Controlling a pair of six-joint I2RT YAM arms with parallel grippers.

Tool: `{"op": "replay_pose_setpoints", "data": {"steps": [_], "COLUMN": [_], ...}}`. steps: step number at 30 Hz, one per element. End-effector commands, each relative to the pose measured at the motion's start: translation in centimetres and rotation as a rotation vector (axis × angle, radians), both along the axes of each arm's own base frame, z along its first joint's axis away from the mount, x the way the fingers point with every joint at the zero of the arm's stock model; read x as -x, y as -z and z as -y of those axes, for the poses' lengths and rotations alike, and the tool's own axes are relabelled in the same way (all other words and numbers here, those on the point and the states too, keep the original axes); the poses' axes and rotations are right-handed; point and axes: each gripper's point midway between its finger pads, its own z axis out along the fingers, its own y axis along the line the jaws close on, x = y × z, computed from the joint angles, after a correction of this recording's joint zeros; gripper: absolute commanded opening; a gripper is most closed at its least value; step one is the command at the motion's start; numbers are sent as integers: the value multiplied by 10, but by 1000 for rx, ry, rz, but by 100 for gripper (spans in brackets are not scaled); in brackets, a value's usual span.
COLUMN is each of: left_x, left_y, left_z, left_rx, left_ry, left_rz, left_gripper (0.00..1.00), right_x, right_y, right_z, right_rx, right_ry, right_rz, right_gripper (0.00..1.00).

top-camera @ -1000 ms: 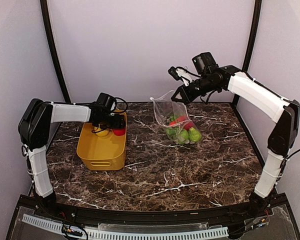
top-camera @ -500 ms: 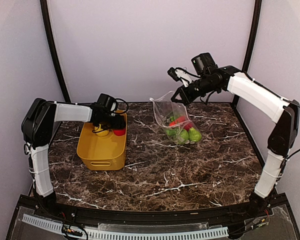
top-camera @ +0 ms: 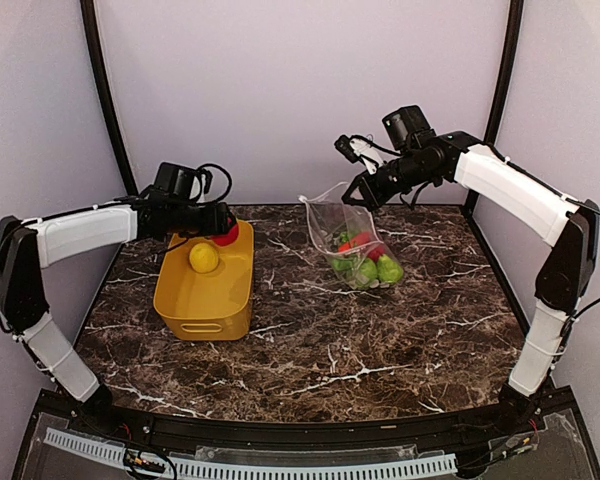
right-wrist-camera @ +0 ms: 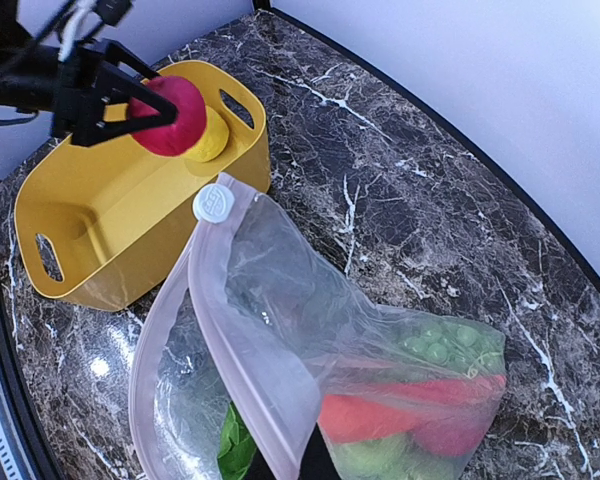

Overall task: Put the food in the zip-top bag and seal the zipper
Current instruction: Pick up the fake fruit from the bin, then place the fake fruit in the zipper food storage bag.

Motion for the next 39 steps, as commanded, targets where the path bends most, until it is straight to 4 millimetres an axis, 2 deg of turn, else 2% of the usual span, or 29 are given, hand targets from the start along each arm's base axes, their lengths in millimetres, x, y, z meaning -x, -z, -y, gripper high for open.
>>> {"op": "replay_pose_setpoints", "data": {"steps": [1,2,5,9,10,11,12,13,17,18,19,20,21,22,26,29,31,32,37,38,39], "left_x": [28,38,61,93,99,108,111,118,123,126,124,127,126,129,118,89,72,69,55,52,50], "left_y": [-69,-92,-130,-166,-165,-177,-174,-184,-177,-184,-175,-180,-171,-176,-151,-120,-114,-107,-97,-87,-90], "left_z": [18,22,46,85,93,104,111,119,154,162,171,179,188,195,222,227,226,227,237,239,241], "left_rx": [147,191,266,331,349,392,406,447,511,533,534,553,550,563,511,408,375,360,348,334,337], "left_ry": [83,109,202,344,377,406,421,438,494,512,528,545,562,575,563,426,345,328,290,284,281], "left_rz": [256,325,484,627,636,677,679,713,727,739,713,716,695,698,611,507,463,434,394,369,368], "left_gripper": [44,43,41,40,40,40,40,40,40,40,40,40,40,40,40,40,40,39,38,38,38], "right_x": [5,4,4,4,4,4,4,4,4,4,4,4,4,4,5,6,7,8,10,10,10], "right_y": [3,4,3,2,2,3,3,3,3,2,3,2,2,2,-1,-5,-8,-9,-14,-15,-16], "right_z": [-3,-4,-5,-6,-5,-5,-5,-5,-5,-5,-4,-3,-3,-2,0,1,0,1,0,0,0], "right_rx": [9,10,6,7,8,9,9,10,11,12,14,16,16,17,16,8,0,-3,-17,-20,-22], "right_ry": [-14,-15,-17,-18,-16,-15,-13,-12,-13,-11,-7,-3,-1,1,9,14,14,15,11,10,11], "right_rz": [-2,-3,-7,-6,-5,-6,-6,-4,-6,-5,-6,-3,-1,0,7,11,9,9,7,7,8], "right_gripper": [0,0,0,0,0,0,0,0,0,0,0,0,0,0,0,0,0,0,0,0,0]}}
